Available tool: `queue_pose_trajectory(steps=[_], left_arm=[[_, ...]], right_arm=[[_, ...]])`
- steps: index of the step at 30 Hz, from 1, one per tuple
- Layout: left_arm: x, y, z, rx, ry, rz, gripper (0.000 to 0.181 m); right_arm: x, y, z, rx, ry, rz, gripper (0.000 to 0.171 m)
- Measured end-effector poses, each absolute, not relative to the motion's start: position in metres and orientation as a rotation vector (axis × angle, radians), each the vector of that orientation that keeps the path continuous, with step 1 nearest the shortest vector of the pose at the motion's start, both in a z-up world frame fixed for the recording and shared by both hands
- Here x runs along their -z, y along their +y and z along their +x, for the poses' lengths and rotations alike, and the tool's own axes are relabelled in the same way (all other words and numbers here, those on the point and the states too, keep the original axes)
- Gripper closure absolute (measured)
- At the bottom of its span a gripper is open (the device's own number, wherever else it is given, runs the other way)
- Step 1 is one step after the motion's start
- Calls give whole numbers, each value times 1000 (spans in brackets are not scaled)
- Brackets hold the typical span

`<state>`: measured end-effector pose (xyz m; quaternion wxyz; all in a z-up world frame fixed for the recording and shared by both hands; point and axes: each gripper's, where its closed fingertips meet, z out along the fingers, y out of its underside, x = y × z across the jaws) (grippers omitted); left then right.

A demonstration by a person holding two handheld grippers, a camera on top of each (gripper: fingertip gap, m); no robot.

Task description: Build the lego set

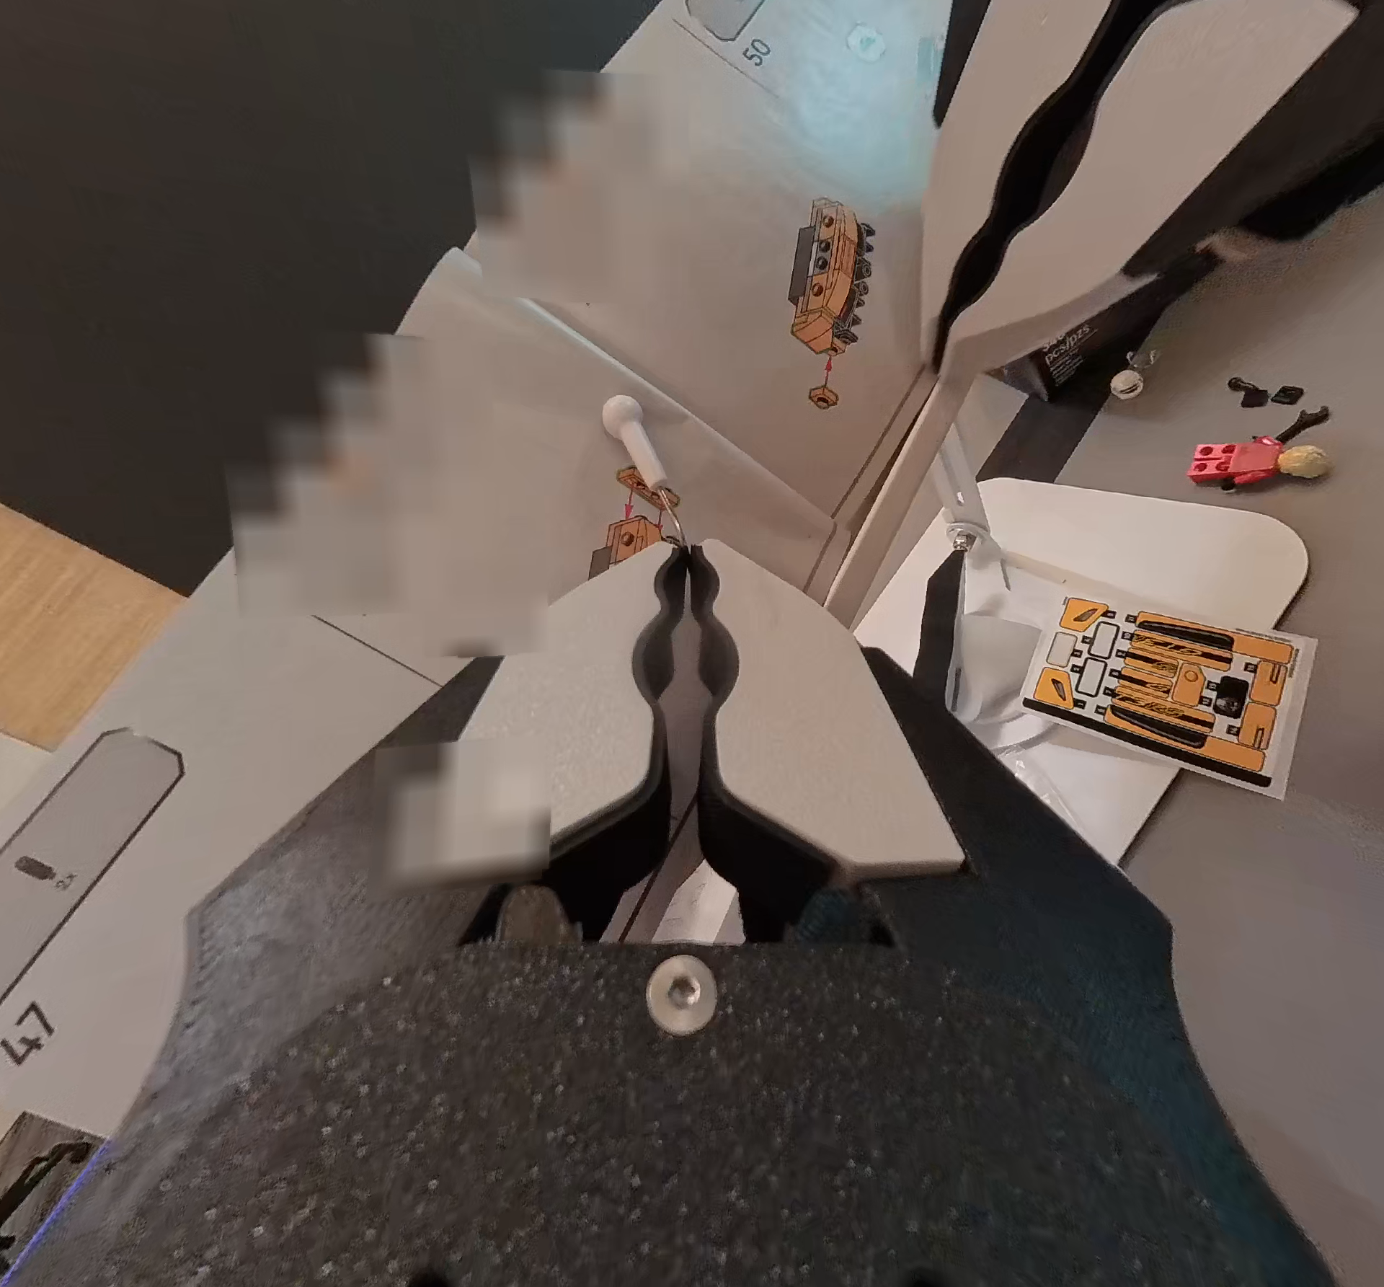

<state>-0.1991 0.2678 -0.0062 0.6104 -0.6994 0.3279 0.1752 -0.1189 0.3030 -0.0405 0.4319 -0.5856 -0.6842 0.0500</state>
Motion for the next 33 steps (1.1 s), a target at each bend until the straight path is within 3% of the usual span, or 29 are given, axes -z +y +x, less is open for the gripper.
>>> queue_pose_trajectory(steps=[15,18,24,33], left_arm=[[6,264,-196,-593,819,-1569,179],[8,260,-191,-666,879,-1537,169],[-5,241,-172,-663,907,-1434,166],[16,210,-181,-266,624,-1564,169]], right_arm=[[43,324,-74,-214,-1580,-1570,171],[36,324,-71,-273,-1530,-1564,171],[15,334,-52,-382,-1338,-1552,171],[6,373,-9,-585,-997,-1636,110]])
